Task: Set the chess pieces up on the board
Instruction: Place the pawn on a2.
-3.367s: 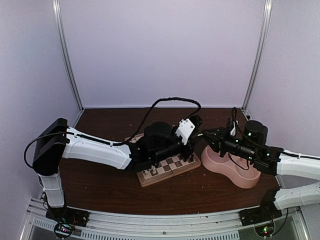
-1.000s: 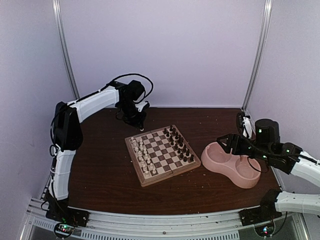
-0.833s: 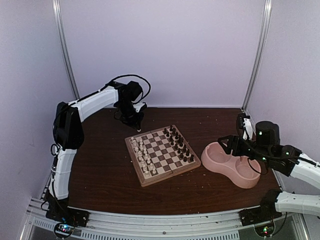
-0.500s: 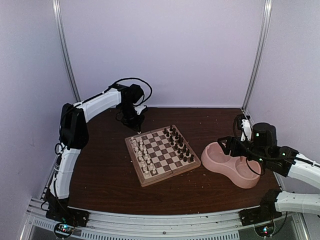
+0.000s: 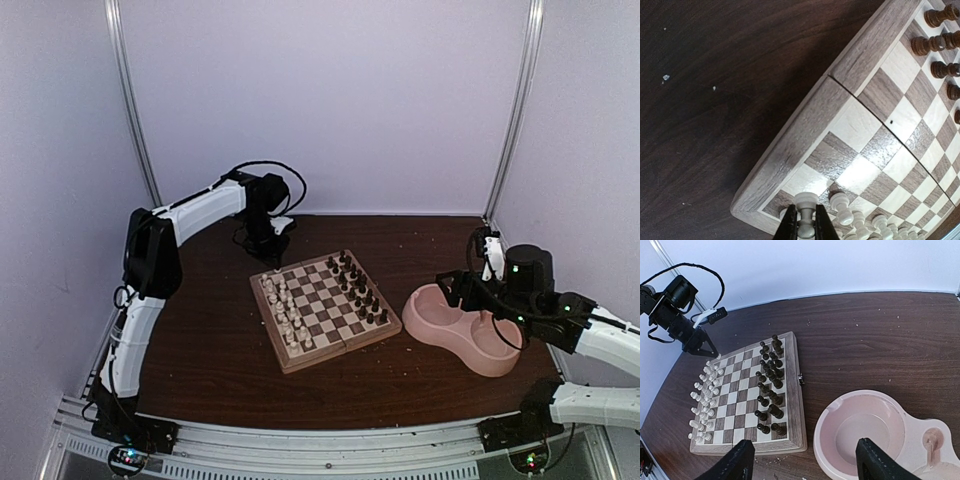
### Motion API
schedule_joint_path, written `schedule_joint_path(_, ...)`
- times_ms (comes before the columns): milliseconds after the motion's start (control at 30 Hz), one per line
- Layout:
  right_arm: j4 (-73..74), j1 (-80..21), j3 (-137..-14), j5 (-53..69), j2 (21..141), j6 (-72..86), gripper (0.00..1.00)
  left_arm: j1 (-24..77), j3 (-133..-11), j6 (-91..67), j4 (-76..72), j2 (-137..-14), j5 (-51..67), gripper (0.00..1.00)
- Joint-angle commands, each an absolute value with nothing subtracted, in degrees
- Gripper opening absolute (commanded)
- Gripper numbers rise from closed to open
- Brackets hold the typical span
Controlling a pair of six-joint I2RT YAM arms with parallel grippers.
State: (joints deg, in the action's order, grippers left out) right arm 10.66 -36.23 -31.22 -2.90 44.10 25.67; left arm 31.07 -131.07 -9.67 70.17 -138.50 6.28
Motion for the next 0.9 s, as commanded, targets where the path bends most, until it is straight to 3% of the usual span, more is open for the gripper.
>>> schedule_joint_path(0,9.6,-35.9,-31.2,-4.7,43.6,25.4,0.73,30.8,-132.8,-8.8,71.8,-140.5,6.9,0.0)
schedule_joint_path(500,9.8,-35.8,-31.3,-4.6,43.6,25.8,0.73,30.8,-133.7,-8.7,72.9,-141.9,7.8,0.0)
schedule_joint_path(667,9.9,-35.8,-31.4,-4.6,43.7,25.9,0.74,30.8,-133.7,-8.5,73.0,-142.0,8.5,0.14)
schedule_joint_path(867,9.7,-35.8,-31.5,-4.6,44.0,26.1,0.74,30.8,-134.2,-8.4,73.3,-142.0,8.5,0.19)
